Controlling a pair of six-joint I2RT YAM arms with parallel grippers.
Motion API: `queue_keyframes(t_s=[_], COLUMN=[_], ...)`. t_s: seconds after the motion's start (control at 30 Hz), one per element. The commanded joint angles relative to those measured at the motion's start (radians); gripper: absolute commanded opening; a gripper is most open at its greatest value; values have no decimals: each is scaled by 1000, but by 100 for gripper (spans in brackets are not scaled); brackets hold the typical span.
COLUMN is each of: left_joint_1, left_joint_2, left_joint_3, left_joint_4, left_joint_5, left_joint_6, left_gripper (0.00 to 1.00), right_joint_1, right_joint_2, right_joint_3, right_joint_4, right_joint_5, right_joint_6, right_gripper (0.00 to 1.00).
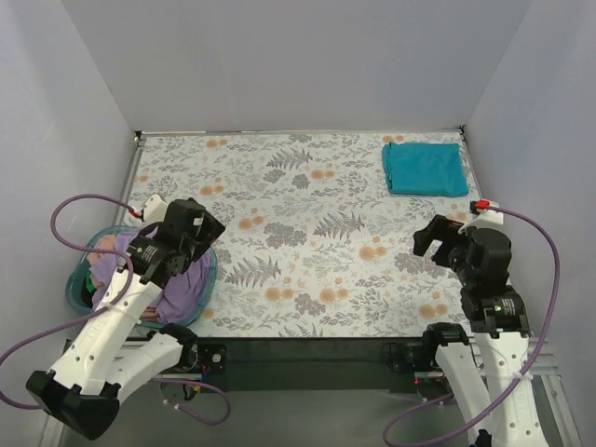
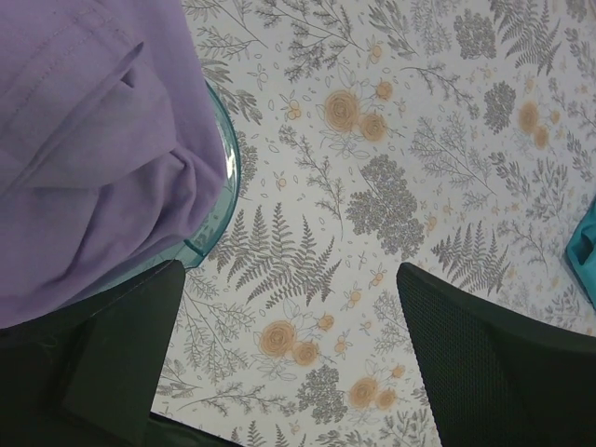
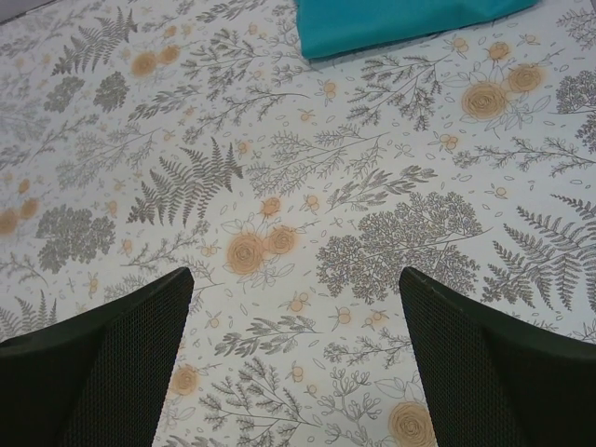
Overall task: Fold and stack the t-shirts
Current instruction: Grab the tshirt from the pile
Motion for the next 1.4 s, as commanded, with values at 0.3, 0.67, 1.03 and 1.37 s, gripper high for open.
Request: queue_keyframes(t_s=[0.3,0.67,1.03,1.37], left_joint_1=[90,351,423,432], left_joint_2=[202,295,344,329], left_joint_3=[135,58,60,6], left_joint_4=[-182,46,14,-6], left_joint_5=[-264,-118,-65,-48], left_joint_6=[-224,-29,-41,-55], left_gripper=[98,72,12,38], right_joint_1=[0,1,0,0], right_joint_2=[-81,-51,-64,-52], right_joint_3=[-43,-46,-65,-66], right_joint_4=[19,22,16,18], right_joint_5=[-71,-164,-87,-88], right_joint_6=[-66,-112,-102,-99], right_gripper=[99,98,98,97])
